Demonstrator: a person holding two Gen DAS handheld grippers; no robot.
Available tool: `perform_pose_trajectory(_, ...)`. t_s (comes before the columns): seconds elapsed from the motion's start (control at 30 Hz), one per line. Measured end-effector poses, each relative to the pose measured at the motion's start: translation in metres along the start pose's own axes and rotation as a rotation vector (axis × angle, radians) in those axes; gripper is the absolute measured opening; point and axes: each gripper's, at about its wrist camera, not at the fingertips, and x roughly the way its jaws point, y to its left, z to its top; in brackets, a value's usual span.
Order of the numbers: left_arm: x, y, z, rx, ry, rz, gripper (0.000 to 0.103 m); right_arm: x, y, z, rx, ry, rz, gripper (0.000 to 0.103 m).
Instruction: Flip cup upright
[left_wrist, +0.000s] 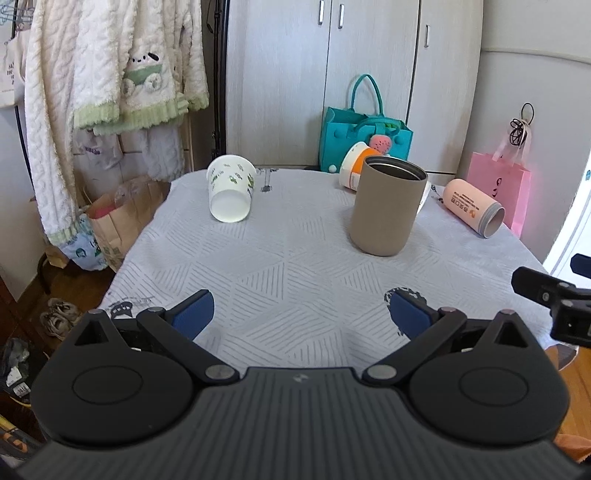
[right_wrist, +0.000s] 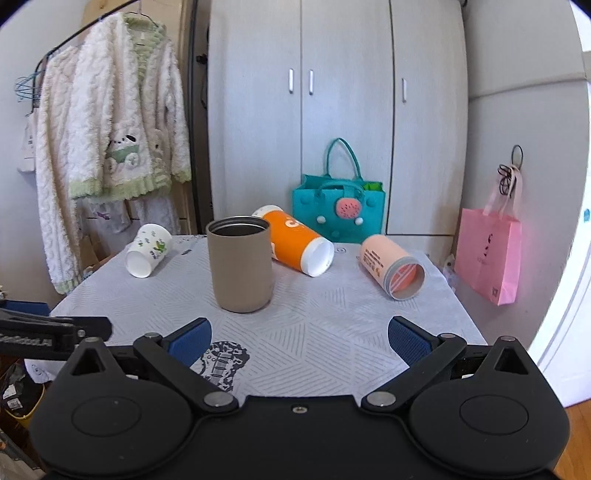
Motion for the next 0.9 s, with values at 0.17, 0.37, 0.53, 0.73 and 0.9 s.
perform_pose_trajectory(0.17, 0.005, 0.0, 0.003, 0.043, 0.015, -0.005, 0.103, 0.009, 0.0, 0.001, 0.007, 0.006, -0.046, 0.103)
perform_pose_trajectory(0.37, 0.011, 0.004, 0.005, 0.028, 0.021, 0.034, 0.103, 0.013, 0.001, 0.001, 0.018, 0.013, -0.058, 0.103)
perform_pose_trajectory(0.53, 0.023, 0.004, 0.005, 0.058, 0.039, 0.076, 0.103, 0.018, 0.003, 0.001, 0.024, 0.025, -0.057, 0.103)
perform_pose_trajectory(0.73, 0.019, 0.005, 0.002, 0.049, -0.006, 0.107, 0.103, 0.02, 0.005, 0.001, 0.014, 0.02, -0.081, 0.103)
perform_pose_trajectory(0.9, 0.018, 0.005, 0.002, 0.049, -0.012, 0.1, 0.103, 0.021, 0.006, 0.0, 0.007, 0.021, -0.098, 0.103)
